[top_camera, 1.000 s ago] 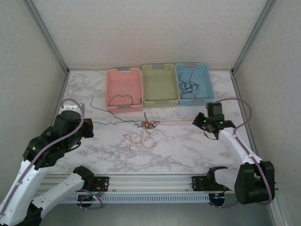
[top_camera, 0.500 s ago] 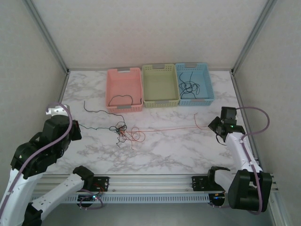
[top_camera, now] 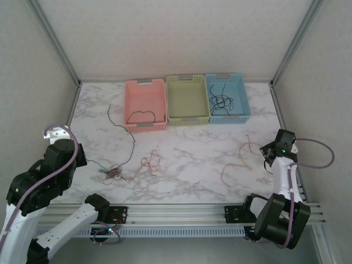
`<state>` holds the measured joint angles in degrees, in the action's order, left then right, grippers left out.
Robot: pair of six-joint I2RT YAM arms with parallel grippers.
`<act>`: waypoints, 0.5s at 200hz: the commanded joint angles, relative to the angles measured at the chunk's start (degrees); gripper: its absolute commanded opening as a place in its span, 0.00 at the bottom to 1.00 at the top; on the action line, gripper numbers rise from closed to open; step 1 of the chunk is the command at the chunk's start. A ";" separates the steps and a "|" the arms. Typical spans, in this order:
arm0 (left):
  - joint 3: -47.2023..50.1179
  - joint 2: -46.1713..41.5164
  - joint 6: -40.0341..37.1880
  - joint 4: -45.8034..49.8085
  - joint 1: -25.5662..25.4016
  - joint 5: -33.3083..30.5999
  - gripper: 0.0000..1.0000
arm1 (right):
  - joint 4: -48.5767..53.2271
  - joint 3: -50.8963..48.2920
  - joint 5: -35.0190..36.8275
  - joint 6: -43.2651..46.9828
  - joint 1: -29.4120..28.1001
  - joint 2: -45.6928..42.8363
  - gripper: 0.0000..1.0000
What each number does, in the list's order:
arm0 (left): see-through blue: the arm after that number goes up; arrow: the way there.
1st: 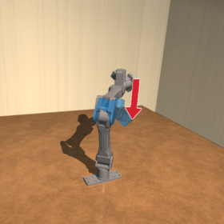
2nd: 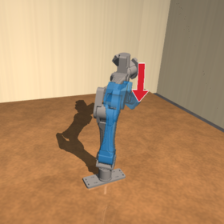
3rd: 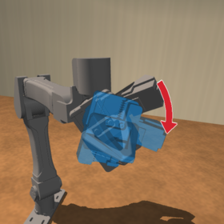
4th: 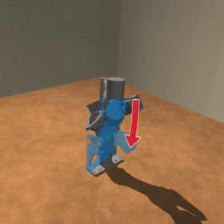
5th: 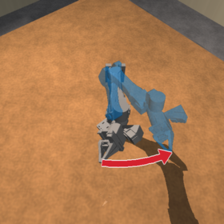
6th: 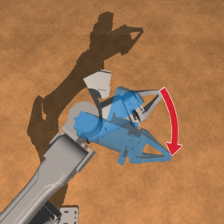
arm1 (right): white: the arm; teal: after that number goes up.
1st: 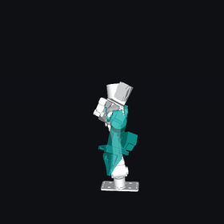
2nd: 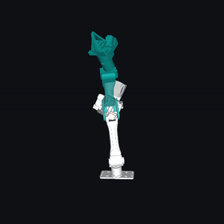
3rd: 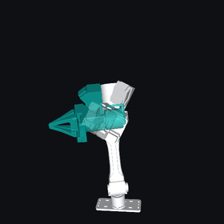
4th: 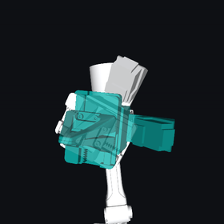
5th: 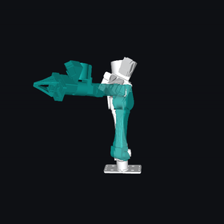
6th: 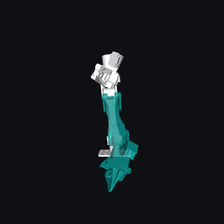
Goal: Untangle the cables
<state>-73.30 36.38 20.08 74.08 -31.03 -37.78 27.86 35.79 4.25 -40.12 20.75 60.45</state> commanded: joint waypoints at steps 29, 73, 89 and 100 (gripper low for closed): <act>6.12 -0.26 -1.18 -8.12 0.53 13.98 0.00 | -1.98 1.04 -15.53 3.35 -6.61 -3.90 0.00; 9.89 2.41 -2.04 -12.62 0.53 18.68 0.00 | 2.07 12.69 -20.01 4.09 -18.64 -8.25 0.00; 10.71 2.80 -2.32 -13.70 0.53 19.52 0.00 | 0.85 18.29 -22.72 2.88 -21.03 -7.18 0.00; 11.66 2.80 -2.41 -14.75 0.53 20.58 0.00 | -0.54 22.58 -23.57 1.84 -22.67 -5.73 0.00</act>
<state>-63.13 39.38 18.90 63.18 -31.00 -20.97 29.32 50.28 -14.31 -37.08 0.89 53.45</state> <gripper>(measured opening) 0.047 0.039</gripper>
